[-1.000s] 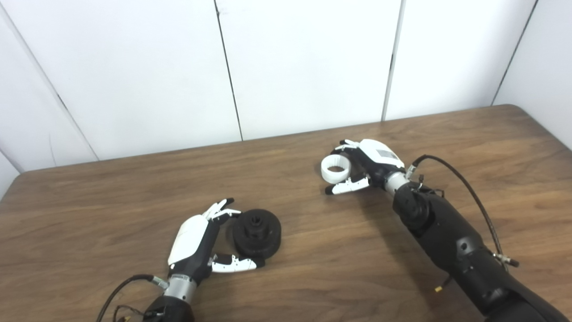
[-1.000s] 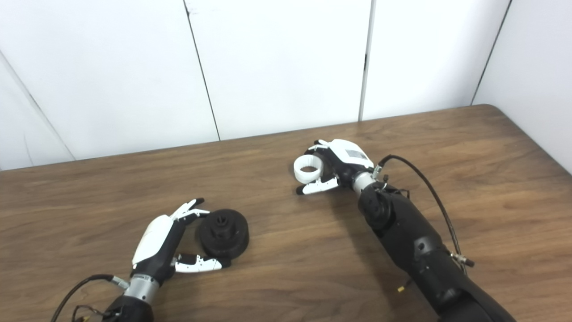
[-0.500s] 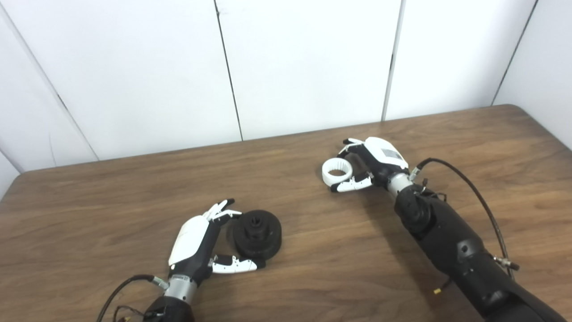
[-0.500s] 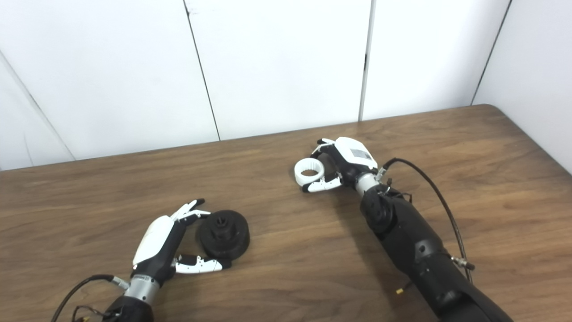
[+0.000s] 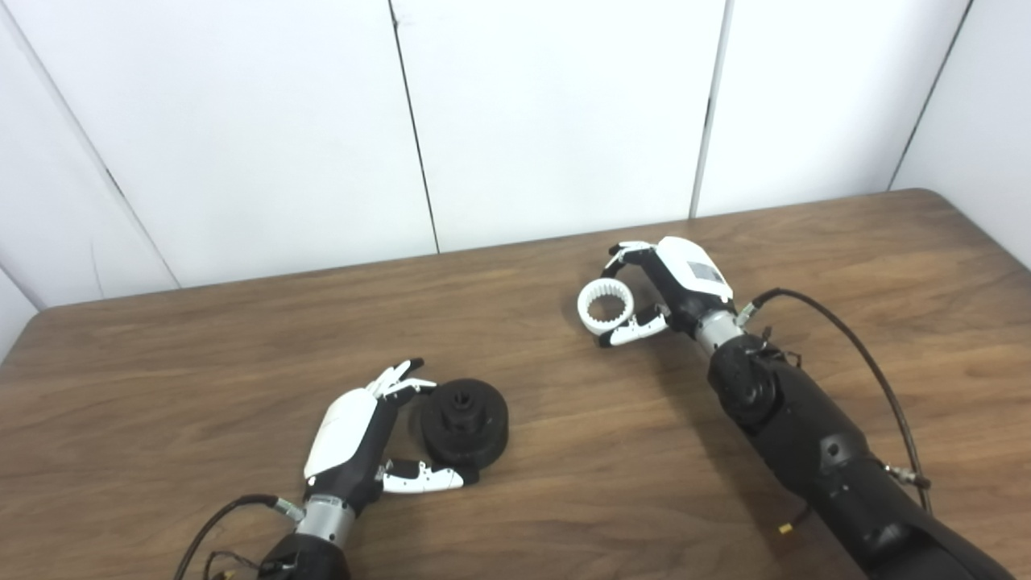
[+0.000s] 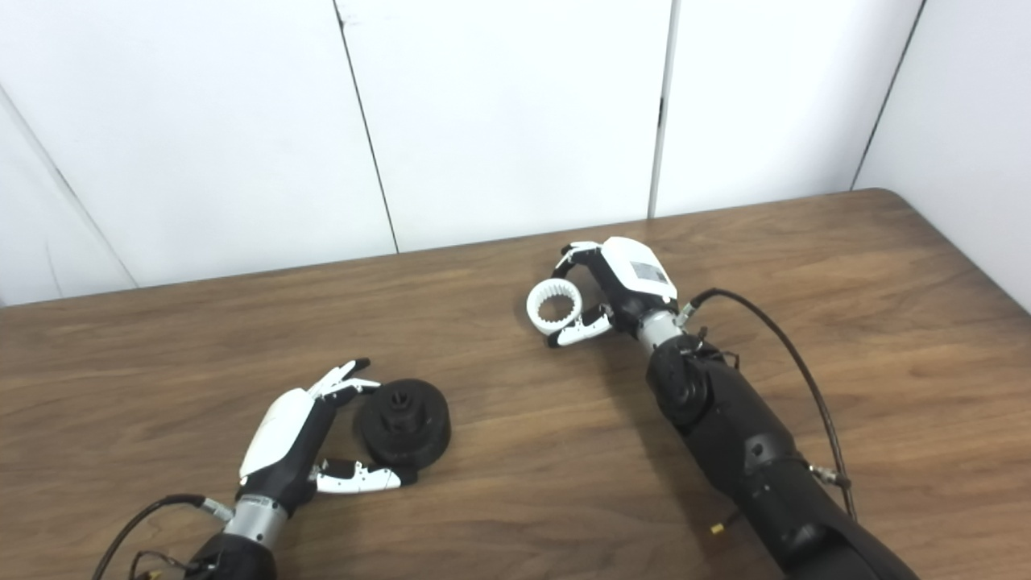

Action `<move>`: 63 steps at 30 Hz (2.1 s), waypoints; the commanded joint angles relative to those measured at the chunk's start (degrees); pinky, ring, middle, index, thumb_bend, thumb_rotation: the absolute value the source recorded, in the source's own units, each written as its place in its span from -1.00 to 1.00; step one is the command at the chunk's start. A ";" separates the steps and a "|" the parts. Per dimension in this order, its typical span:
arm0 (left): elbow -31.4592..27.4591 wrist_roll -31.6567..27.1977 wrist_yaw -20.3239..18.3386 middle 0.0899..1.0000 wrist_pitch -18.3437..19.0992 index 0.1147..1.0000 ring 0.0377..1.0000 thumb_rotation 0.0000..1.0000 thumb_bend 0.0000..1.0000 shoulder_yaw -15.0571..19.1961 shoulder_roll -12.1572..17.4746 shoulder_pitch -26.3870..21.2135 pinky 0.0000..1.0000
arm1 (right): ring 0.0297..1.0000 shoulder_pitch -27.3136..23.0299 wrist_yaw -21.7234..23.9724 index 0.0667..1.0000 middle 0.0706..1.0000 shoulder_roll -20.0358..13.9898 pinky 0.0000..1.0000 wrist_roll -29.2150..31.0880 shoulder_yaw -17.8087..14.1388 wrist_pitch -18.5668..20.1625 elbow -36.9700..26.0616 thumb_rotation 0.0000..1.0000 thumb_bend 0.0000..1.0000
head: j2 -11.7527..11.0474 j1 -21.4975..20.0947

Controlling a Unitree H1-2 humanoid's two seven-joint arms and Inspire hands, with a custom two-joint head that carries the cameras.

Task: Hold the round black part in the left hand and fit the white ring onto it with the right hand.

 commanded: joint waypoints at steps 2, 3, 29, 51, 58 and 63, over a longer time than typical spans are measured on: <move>-0.56 -0.01 -0.26 0.87 -0.12 0.05 0.91 -0.31 0.67 0.12 0.47 -0.25 0.84 | 0.68 -1.76 -2.54 -0.11 0.58 -0.10 0.66 0.28 -1.00 -1.79 -0.36 -0.72 0.03 | 0.08 -0.07; -0.49 0.05 -0.22 0.87 -0.13 0.05 0.91 -0.31 0.67 0.11 0.44 -0.29 0.84 | 0.67 -1.59 -2.81 -0.11 0.58 0.00 0.65 0.57 -1.27 -1.97 -0.54 -0.72 0.03 | 0.10 -0.05; -0.20 2.26 -0.11 0.89 2.74 0.07 0.93 -0.27 0.68 -1.47 -2.22 -1.40 0.89 | 0.69 7.41 7.09 -0.11 0.54 2.52 0.55 10.91 -8.24 2.42 -32.88 -0.72 0.04 | 0.80 10.64; 1.03 2.67 0.94 0.90 2.95 0.08 0.93 -0.25 0.68 -2.40 -3.39 -1.90 0.92 | 0.69 11.53 17.00 -0.11 0.55 4.62 0.43 10.60 -4.86 2.69 -42.57 -0.71 0.04 | 1.20 11.45; 1.28 2.64 1.12 0.89 2.70 0.08 0.93 -0.26 0.68 -2.61 -3.49 -1.91 0.93 | 0.72 12.62 18.89 -0.11 0.55 5.88 0.49 10.32 -3.30 3.23 -42.98 -0.71 0.04 | 1.25 11.42; 1.38 2.71 1.12 0.90 2.79 0.08 0.93 -0.23 0.68 -2.71 -3.54 -1.97 0.93 | 0.71 13.18 18.91 -0.11 0.55 7.14 0.50 9.71 -2.19 2.63 -42.07 -0.71 0.04 | 1.27 11.48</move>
